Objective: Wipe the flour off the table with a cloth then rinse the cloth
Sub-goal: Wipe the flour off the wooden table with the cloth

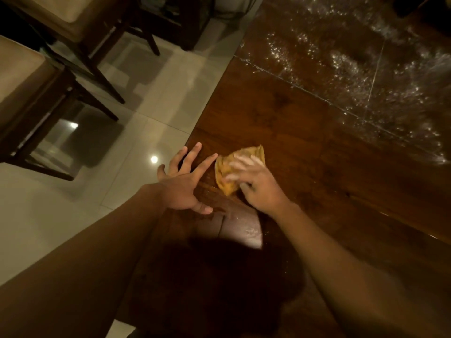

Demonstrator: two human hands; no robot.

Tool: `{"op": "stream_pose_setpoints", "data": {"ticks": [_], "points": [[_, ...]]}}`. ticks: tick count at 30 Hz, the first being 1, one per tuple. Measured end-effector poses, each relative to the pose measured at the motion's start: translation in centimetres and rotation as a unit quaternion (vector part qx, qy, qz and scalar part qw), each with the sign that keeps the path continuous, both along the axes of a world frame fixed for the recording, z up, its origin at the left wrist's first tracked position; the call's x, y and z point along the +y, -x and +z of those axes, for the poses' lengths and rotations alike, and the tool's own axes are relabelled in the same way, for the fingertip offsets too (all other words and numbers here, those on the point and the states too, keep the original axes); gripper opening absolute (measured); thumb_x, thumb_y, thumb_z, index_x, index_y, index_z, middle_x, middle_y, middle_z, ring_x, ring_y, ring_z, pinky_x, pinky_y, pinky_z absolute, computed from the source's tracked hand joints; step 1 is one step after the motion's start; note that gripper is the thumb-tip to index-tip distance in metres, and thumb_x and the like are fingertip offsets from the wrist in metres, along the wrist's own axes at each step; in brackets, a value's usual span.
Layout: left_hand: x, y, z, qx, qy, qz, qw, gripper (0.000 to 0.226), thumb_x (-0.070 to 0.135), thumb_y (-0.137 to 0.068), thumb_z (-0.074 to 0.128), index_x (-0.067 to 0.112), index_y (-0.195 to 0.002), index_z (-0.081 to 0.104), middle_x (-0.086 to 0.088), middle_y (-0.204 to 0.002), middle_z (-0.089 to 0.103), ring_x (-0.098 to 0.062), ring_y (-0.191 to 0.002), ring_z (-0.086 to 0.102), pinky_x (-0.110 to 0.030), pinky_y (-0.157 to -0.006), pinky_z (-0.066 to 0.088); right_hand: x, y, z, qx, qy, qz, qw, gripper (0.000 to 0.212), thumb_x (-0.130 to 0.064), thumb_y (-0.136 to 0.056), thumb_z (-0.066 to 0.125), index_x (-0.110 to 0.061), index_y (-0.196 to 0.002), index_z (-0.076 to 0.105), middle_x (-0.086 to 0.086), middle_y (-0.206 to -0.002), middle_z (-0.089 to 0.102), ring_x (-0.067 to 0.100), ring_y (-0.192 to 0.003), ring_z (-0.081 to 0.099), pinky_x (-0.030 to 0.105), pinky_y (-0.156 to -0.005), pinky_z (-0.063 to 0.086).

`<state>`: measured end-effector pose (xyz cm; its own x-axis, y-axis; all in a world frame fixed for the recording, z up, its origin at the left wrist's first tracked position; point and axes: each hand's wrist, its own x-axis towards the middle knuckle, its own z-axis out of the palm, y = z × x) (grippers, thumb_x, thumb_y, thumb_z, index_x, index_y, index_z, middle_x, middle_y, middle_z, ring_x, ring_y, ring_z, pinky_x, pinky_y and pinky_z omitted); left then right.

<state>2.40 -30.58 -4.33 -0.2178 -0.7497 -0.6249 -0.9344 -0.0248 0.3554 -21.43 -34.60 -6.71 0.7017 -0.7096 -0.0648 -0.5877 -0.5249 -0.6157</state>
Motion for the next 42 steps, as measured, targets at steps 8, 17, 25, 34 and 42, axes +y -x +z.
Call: {"op": "stream_pose_setpoints", "data": {"ticks": [8, 17, 25, 34, 42], "points": [[-0.4, 0.1, 0.2, 0.006, -0.014, 0.000, 1.000, 0.134, 0.067, -0.053, 0.080, 0.060, -0.133, -0.027, 0.017, -0.143, -0.046, -0.023, -0.138, -0.036, -0.069, -0.109, 0.004, 0.1, 4.8, -0.4, 0.063, 0.031, -0.444, 0.893, 0.042, -0.008, -0.100, 0.049, -0.028, -0.135, 0.060, 0.007, -0.152, 0.047, 0.024, -0.146, 0.033, 0.053, -0.122, 0.019], [-0.2, 0.1, 0.1, -0.009, 0.020, 0.013, 1.000, 0.128, 0.064, -0.053, 0.080, 0.062, -0.134, -0.019, 0.016, -0.151, -0.033, -0.024, -0.143, -0.024, -0.065, -0.108, 0.015, 13.9, 3.7, 0.7, 0.013, -0.025, 0.050, 0.998, 0.031, -0.011, -0.089, 0.054, -0.028, -0.104, 0.075, -0.009, -0.137, 0.062, 0.012, -0.143, 0.039, 0.038, -0.122, 0.012], [0.9, 0.9, 0.3, -0.035, 0.027, 0.006, 0.999, 0.114, 0.058, -0.072, 0.072, 0.056, -0.139, -0.019, 0.013, -0.152, -0.034, -0.025, -0.143, -0.025, -0.068, -0.109, 0.001, 17.5, 15.2, 1.1, 0.070, -0.005, -0.647, 0.760, 0.047, -0.001, -0.092, 0.054, -0.024, -0.131, 0.064, 0.005, -0.150, 0.050, 0.030, -0.142, 0.039, 0.051, -0.118, 0.027], [8.1, 3.0, -0.9, -0.069, 0.123, 0.038, 0.989, 0.060, 0.061, -0.095, 0.017, 0.046, -0.148, -0.005, 0.004, -0.161, -0.010, -0.024, -0.147, -0.008, -0.062, -0.112, -0.004, 17.2, 4.6, 0.6, 0.033, -0.017, -0.107, 0.994, 0.041, -0.002, -0.093, 0.058, -0.027, -0.124, 0.069, 0.000, -0.150, 0.051, 0.024, -0.147, 0.032, 0.046, -0.120, 0.006], [13.8, 8.6, 0.4, -0.098, 0.009, 0.029, 0.995, 0.074, 0.074, -0.088, 0.015, 0.046, -0.140, -0.029, -0.007, -0.149, -0.041, -0.031, -0.140, -0.030, -0.066, -0.109, -0.012, 20.3, 21.0, -0.3, 0.067, 0.024, -0.536, 0.841, 0.037, -0.007, -0.098, 0.047, -0.023, -0.128, 0.064, 0.010, -0.150, 0.048, 0.031, -0.145, 0.035, 0.056, -0.119, 0.021]]}}
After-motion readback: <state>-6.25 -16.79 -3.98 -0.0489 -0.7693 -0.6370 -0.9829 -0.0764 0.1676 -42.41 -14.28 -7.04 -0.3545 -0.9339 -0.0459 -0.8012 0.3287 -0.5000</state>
